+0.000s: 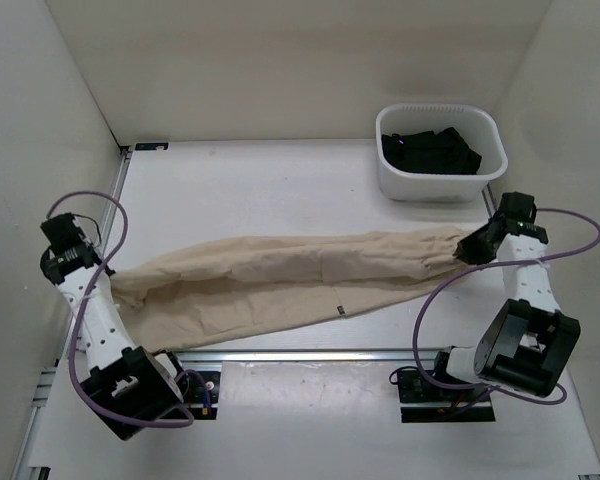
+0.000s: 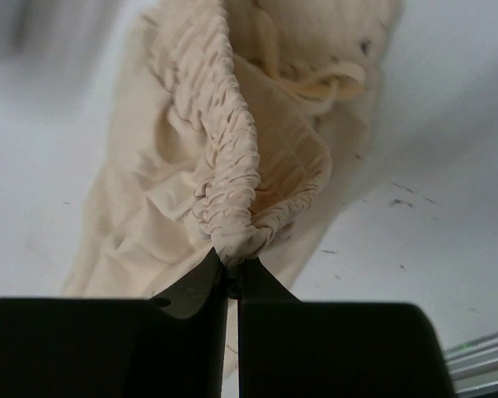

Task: Fold and stack the trousers
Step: Fold the trousers

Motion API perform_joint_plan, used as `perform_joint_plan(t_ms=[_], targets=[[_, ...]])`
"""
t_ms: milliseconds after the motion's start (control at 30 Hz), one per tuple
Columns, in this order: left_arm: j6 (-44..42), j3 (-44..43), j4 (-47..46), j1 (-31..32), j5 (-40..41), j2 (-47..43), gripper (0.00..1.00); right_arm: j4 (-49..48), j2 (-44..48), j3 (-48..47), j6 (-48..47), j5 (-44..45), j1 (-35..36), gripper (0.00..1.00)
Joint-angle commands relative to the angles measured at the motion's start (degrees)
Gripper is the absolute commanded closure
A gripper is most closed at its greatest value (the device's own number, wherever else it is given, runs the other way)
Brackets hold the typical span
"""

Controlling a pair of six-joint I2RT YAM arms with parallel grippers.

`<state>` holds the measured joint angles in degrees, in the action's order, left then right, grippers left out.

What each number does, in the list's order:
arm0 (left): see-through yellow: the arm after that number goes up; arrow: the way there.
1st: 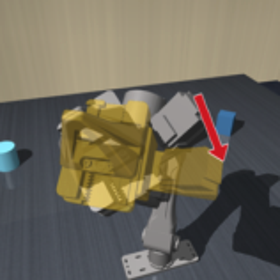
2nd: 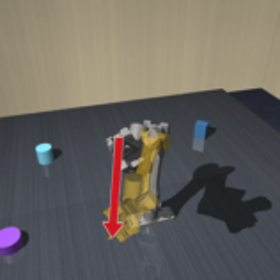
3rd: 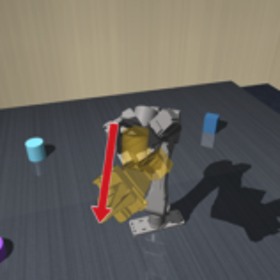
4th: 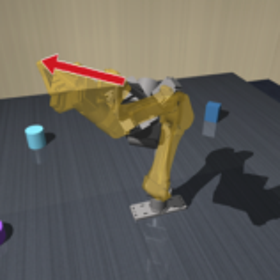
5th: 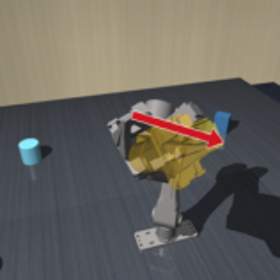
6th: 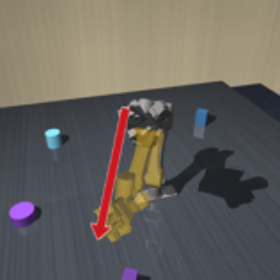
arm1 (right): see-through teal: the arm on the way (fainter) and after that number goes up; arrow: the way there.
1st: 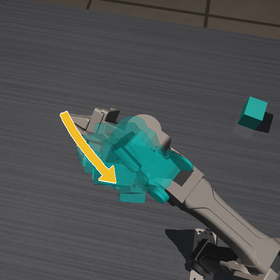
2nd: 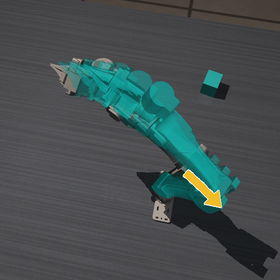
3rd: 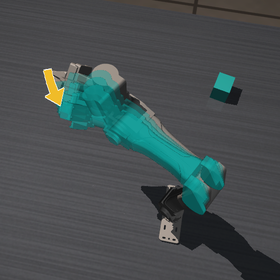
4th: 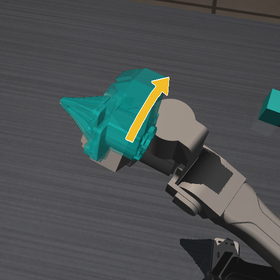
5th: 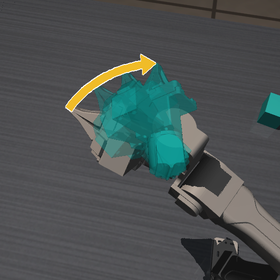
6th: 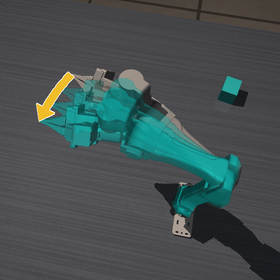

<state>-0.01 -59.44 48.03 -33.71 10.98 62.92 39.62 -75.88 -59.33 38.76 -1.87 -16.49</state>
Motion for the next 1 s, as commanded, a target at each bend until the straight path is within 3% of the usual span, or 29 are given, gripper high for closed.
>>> perform_joint_plan(t_ms=[0, 100, 333, 433, 533, 600, 700, 767, 967], targets=[[0.0, 6.2, 8.2, -0.4, -1.4, -0.7, 0.86, -4.9, 0.3, 6.4, -1.5, -4.2, -2.4, 1.0], [0.0, 12.2, 9.4, -0.4, 1.2, -1.4, 0.86, -5.6, -1.8, 7.0, -2.0, -9.5, -3.2, 1.0], [0.0, 17.8, 4.0, -1.0, 4.2, -5.2, 0.86, -5.4, -4.7, 2.8, -4.7, -7.7, -3.7, 1.0], [0.0, 13.2, -5.6, -1.0, 3.4, -5.2, 0.79, -5.4, -8.9, -5.3, -3.1, -12.1, -3.7, 1.0], [0.0, 0.2, -11.0, 1.6, -1.5, 1.5, 0.77, -3.0, -15.1, -17.8, -2.3, -13.8, -1.9, 1.0], [0.0, -11.3, -11.0, 4.0, -2.0, 5.4, 0.77, -1.9, -18.2, -24.5, -2.3, -14.3, -0.6, 1.0], [0.0, -17.4, -11.0, 8.8, 1.5, 10.1, 0.77, -1.9, -19.5, -26.5, -2.3, -13.8, 1.2, 1.0], [0.0, -15.3, -11.0, 9.5, 2.8, 8.9, 0.77, -1.9, -18.5, -24.1, -1.5, -14.5, 1.8, 1.0], [0.0, 8.6, -11.0, 8.4, 2.8, -6.7, 0.77, -4.1, -14.7, -16.4, -1.5, -13.9, 1.8, 1.0]])
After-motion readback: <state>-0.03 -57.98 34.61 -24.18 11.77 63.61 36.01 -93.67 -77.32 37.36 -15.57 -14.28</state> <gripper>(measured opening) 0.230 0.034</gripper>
